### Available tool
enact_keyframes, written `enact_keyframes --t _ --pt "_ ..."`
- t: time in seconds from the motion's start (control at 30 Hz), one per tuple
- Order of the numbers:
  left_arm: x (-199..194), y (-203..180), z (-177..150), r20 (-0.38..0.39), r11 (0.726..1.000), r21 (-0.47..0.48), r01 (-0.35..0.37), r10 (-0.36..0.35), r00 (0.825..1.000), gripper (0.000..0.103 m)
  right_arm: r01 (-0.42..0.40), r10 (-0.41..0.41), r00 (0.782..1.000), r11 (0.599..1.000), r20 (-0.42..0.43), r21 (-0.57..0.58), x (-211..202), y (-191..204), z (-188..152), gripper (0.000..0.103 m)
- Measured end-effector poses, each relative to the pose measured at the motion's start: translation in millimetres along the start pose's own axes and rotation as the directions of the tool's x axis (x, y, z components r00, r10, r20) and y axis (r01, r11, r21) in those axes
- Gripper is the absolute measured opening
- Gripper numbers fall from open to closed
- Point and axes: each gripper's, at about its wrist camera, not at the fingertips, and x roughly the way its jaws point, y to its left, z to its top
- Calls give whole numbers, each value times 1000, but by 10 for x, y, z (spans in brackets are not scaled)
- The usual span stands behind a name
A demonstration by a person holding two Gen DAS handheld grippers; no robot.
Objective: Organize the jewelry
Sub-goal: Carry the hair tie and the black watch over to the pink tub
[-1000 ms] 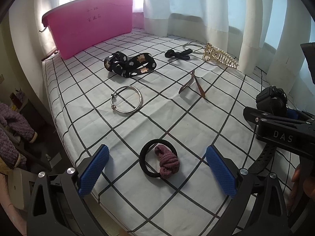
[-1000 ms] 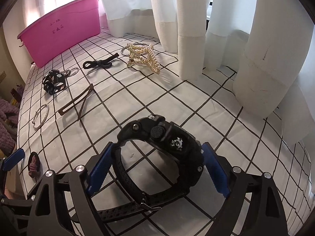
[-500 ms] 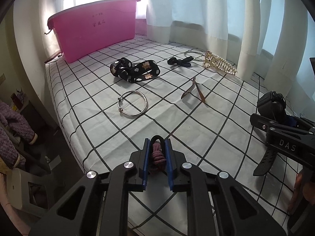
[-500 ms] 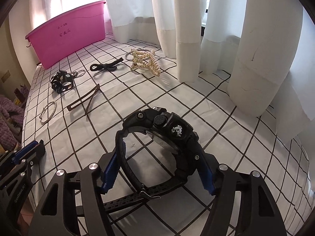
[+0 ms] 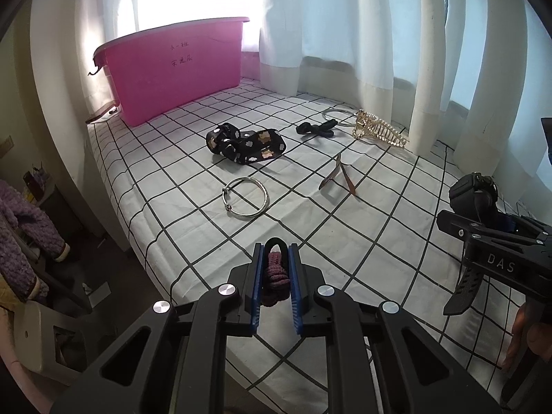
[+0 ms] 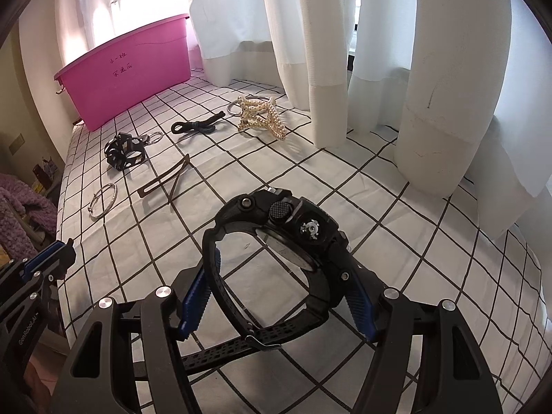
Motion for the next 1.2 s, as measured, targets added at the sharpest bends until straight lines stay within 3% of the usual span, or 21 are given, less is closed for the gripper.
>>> enact_keyframes --t 0.3,0.53,1.0,1.2 --pt "-325 116 373 -4 1000 6 -4 4 1000 14 -41 41 999 999 6 -2 -246 106 236 66" --pt "-456 387 783 5 1000 3 10 -10 1000 14 -56 56 998 998 40 0 -394 416 656 66" --pt "-236 1286 1924 79 986 125 115 -125 989 14 6 -26 990 990 139 144 -450 1138 1712 66" --pt "-105 1633 2380 103 990 74 119 -127 987 14 -14 -3 987 995 161 103 -353 1413 2223 66"
